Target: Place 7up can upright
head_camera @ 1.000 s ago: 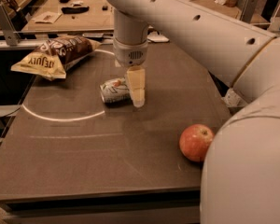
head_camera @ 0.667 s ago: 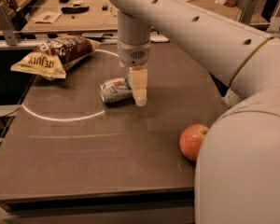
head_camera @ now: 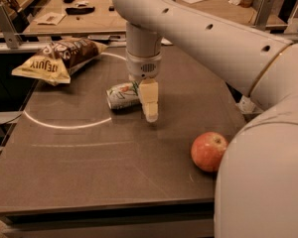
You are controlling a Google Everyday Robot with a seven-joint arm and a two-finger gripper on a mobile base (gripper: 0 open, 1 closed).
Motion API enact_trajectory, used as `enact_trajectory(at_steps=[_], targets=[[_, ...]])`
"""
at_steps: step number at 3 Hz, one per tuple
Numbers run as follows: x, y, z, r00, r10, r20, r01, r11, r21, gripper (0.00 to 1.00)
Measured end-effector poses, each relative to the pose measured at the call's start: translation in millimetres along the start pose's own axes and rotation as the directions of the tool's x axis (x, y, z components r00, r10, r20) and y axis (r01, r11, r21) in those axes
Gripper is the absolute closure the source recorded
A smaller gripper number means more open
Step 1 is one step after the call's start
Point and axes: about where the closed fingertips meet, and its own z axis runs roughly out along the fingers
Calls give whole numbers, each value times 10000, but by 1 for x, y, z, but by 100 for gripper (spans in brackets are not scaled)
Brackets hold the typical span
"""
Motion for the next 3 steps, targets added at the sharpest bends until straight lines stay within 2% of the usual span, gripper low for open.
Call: enact_trajectory(at_steps=[1,2,3], targets=[[-5,2,5,9998,-174,15,174,9998,-25,0],[-9,0,3,9995,-298,-75,298,9995,45,16],[-9,1,5,9992,-310,-241,309,9995,-36,41]])
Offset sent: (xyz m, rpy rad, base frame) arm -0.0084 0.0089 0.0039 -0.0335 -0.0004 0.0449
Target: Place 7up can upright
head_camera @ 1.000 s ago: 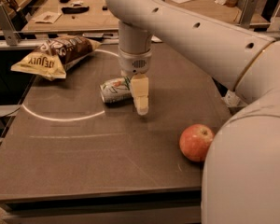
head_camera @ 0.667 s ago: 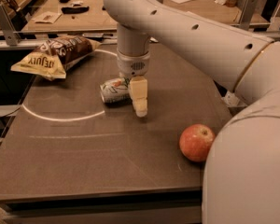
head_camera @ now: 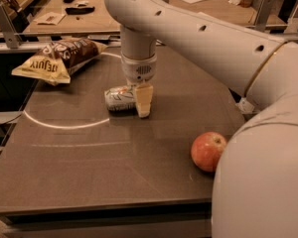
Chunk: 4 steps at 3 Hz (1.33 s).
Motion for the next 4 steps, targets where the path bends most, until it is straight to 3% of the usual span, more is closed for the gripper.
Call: enact_trajectory(at_steps=[2,3,4], targets=[[3,1,-1,9998,23,-193,-26,9999,-170,87],[14,8,-31,9993,335,178,-338,9993,144,100],[23,15,-66,9957,606,697,-655,9954,703,100]])
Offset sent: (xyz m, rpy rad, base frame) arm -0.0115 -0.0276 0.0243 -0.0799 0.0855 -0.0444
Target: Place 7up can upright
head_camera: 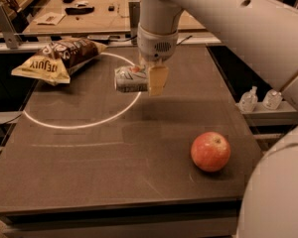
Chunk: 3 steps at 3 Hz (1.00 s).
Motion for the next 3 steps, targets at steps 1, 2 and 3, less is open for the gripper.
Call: enact_trajectory(at_steps=[1,2,3], targets=[[7,2,-29,9964,208,819,-250,9985,497,100],[14,0,-43,9652,-152,2611,-125,9945,1040,100],[27,0,-42,8807,-900,4650,129,9859,1666,100]])
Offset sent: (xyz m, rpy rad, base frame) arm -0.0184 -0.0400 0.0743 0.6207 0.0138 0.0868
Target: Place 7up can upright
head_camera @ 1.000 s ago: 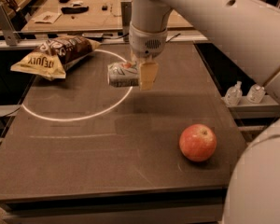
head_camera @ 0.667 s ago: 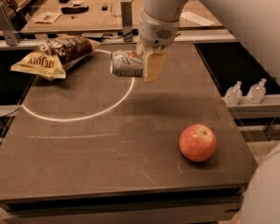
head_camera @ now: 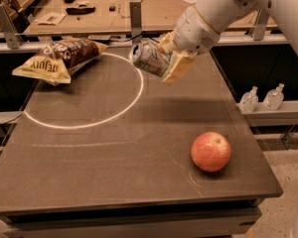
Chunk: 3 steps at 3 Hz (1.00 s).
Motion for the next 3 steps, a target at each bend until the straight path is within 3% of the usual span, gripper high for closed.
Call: enact_trajectory(at_steps=[1,2,3], targets=[[3,3,0,9585,-557,2794,500,9984,277,100],[-8,7,-1,8589,-624,5084,582,9980,242,100],[-11,10,-1,7814,-259,6235,241,9996,113,100]])
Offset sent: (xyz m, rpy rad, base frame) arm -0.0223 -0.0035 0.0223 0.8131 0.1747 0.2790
